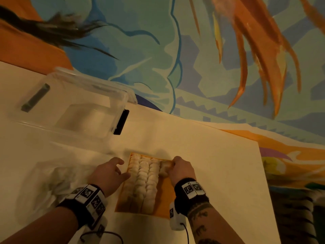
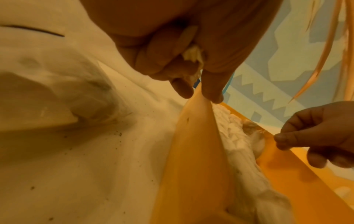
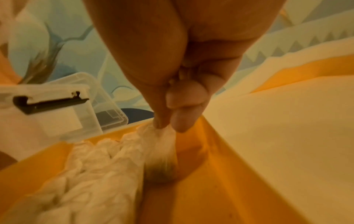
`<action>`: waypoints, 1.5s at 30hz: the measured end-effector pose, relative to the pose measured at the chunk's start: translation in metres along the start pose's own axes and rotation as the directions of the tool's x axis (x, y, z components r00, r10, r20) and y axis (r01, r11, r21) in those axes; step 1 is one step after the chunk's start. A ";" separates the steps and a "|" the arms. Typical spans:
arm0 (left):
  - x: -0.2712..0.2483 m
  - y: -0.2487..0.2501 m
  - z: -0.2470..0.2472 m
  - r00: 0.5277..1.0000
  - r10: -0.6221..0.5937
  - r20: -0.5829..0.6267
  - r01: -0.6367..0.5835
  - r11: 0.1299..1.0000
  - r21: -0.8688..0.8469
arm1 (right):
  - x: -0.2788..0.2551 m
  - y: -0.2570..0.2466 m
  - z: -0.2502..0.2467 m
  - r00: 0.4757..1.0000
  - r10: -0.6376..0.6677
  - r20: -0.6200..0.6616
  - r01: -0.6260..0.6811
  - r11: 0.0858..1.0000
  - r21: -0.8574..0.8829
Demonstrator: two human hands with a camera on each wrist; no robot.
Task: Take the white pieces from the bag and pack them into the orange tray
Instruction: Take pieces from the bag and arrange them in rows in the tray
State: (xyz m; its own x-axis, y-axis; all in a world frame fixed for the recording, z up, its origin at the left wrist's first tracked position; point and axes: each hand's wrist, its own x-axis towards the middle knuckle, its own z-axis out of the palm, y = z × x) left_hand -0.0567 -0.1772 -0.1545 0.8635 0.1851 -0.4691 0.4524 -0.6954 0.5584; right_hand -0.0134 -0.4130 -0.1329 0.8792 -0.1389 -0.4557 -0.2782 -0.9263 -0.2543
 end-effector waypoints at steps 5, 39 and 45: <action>0.000 0.000 0.001 1.000 -0.015 0.017 0.015 1.000 -0.008 | -0.013 0.005 0.009 0.996 0.067 0.052 -0.068 0.997 0.018; -0.085 0.091 0.029 0.902 0.249 0.352 0.109 0.658 -0.745 | -0.112 0.036 -0.014 0.979 -0.059 -0.197 0.194 0.575 0.794; -0.089 0.083 0.026 0.878 0.398 0.266 -0.260 0.863 -0.434 | -0.112 0.041 -0.021 0.936 -0.191 -0.294 0.339 0.711 0.616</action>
State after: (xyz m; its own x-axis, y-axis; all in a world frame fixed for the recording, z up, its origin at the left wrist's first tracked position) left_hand -0.1018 -0.2695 -0.0839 0.8790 -0.2989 -0.3714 0.2628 -0.3463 0.9006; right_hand -0.1149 -0.4424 -0.0747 0.9903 -0.0559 -0.1271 -0.1382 -0.4901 -0.8606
